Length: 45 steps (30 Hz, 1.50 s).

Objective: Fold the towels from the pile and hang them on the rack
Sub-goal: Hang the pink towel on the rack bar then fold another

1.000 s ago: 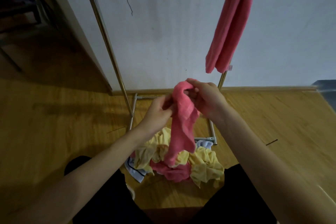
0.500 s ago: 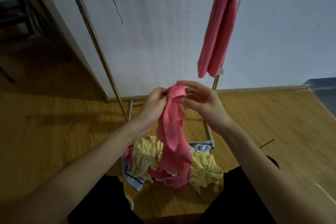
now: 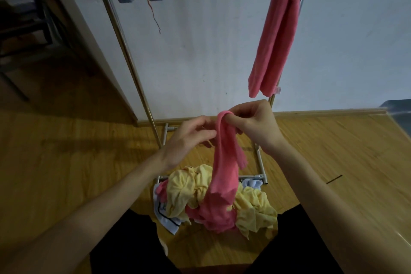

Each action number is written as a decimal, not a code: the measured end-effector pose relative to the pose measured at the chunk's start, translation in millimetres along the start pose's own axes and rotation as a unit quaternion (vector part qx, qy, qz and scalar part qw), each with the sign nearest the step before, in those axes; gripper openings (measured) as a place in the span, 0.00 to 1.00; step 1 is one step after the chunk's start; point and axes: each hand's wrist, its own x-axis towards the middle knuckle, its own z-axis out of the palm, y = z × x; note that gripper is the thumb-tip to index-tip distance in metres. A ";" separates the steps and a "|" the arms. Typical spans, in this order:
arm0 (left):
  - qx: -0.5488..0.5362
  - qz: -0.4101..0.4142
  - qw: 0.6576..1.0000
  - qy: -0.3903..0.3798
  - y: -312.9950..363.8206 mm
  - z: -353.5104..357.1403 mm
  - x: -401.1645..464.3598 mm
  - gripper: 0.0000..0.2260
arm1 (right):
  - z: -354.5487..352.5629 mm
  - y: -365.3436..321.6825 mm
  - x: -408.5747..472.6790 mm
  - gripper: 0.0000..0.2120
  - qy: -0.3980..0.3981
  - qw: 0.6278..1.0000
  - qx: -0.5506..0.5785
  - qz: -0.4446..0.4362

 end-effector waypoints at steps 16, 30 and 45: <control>0.209 0.112 0.948 0.214 2.1 -3.9 16.0 0.07 | 5.5 24.1 3.0 0.06 -0.030 0.992 -0.075 -0.093; 0.413 0.118 0.859 0.278 27.6 -44.2 22.4 0.07 | 5.6 50.5 -12.1 0.13 0.145 0.922 -0.220 -0.285; 0.126 -0.044 0.946 0.295 47.5 -29.2 8.4 0.06 | 36.9 57.1 -21.6 0.05 -0.056 0.929 -0.240 -0.275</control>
